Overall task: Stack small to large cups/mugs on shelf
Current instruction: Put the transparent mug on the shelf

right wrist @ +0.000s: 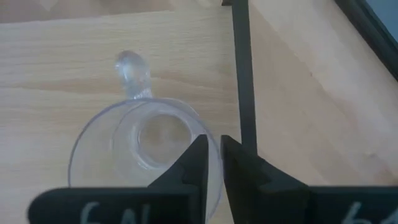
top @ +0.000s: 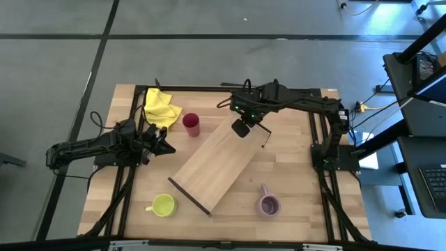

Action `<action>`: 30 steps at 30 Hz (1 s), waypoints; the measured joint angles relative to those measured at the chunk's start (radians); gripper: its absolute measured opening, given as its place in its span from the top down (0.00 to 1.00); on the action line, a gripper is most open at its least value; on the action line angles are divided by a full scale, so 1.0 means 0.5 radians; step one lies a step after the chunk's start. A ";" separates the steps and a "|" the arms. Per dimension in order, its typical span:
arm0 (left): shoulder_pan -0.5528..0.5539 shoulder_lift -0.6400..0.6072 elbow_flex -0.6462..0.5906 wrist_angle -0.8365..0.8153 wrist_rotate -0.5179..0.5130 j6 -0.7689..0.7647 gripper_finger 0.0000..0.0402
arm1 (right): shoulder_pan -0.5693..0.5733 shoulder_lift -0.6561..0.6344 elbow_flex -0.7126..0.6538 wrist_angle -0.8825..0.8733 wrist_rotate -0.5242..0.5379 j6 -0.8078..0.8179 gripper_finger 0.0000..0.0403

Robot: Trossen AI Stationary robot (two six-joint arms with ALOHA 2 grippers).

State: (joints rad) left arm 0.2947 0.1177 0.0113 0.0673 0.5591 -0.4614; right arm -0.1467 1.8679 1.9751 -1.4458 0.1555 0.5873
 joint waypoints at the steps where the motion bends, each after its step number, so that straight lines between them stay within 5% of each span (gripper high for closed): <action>1: 0.000 0.000 0.000 0.000 0.000 0.000 0.95 | 0.000 0.000 -0.001 0.000 0.000 0.009 0.89; 22: 0.000 0.000 0.000 0.000 0.000 0.001 0.95 | -0.001 0.000 -0.001 -0.020 -0.090 0.023 0.91; 30: 0.001 0.000 0.000 0.000 0.001 0.001 0.95 | -0.001 0.000 0.102 -0.033 0.111 0.005 0.91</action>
State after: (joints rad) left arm 0.2950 0.1177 0.0113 0.0673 0.5594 -0.4610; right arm -0.1471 1.8679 2.0262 -1.4625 0.2110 0.5897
